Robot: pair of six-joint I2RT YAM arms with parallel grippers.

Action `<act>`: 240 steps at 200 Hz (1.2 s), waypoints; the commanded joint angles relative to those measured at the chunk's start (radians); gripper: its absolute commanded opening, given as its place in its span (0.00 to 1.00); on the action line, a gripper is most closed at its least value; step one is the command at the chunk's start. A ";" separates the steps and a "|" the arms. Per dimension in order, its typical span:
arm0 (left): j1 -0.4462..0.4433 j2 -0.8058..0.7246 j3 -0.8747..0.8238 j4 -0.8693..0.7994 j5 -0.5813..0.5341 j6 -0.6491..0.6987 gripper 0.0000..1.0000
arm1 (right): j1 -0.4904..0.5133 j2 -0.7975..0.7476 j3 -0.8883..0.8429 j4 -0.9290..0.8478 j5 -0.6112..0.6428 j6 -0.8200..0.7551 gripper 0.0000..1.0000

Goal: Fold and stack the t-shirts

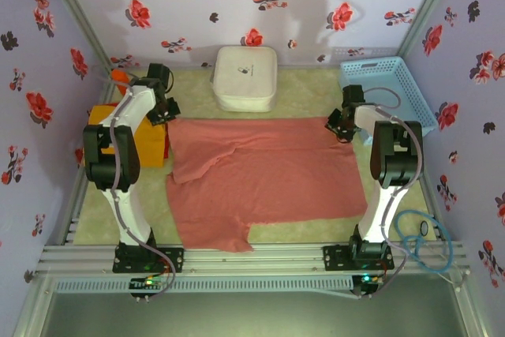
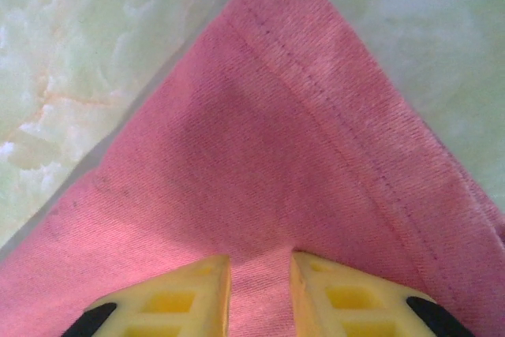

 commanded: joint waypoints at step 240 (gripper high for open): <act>-0.666 -0.175 -0.385 0.078 -0.192 -0.013 0.26 | 0.097 -0.267 -0.172 -0.059 -0.039 -0.068 0.73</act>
